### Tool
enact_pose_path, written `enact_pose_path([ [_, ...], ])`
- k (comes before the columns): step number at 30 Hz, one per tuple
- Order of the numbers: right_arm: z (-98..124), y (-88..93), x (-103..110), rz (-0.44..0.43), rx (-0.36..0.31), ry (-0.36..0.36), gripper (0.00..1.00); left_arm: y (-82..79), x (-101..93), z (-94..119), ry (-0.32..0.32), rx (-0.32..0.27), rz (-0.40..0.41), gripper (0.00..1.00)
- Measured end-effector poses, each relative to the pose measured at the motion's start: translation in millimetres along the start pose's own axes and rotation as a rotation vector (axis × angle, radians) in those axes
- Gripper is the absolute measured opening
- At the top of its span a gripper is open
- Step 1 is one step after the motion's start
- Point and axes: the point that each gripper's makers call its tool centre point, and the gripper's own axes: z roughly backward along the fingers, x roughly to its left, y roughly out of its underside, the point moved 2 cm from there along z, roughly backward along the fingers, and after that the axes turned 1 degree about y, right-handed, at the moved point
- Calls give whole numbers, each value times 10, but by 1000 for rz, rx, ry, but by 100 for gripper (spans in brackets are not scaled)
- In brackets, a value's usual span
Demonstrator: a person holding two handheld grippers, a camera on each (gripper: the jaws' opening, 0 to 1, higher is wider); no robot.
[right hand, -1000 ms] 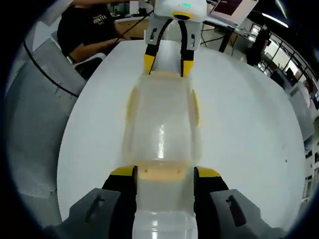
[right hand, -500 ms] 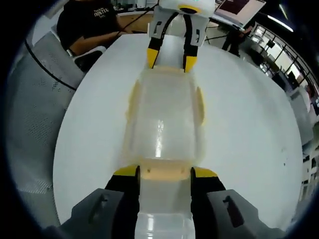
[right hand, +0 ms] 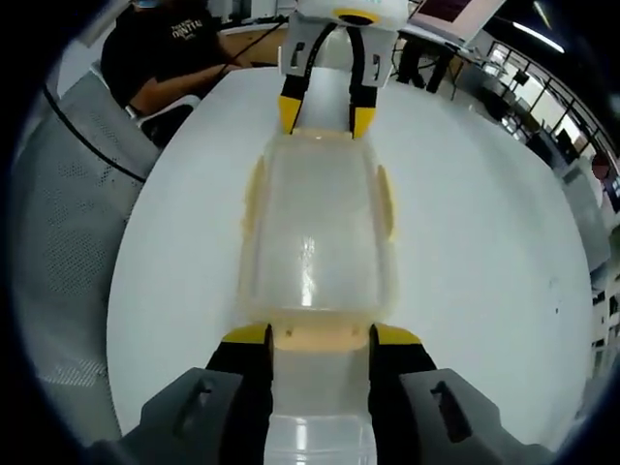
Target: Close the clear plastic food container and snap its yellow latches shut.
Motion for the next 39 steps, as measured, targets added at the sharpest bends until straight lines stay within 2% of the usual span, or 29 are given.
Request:
enact_pose_path([
  [23,26,-1,10,2,-20,-18,34,-9,-8,12,12,-3,-11,33],
  [32,121,-55,-3,5,-44,-14,34,7,13,120,2,-16,-6,33],
  [39,229,-80,-15,22,-49,-7,34,-64,-27,218,-9,-21,-4,33],
])
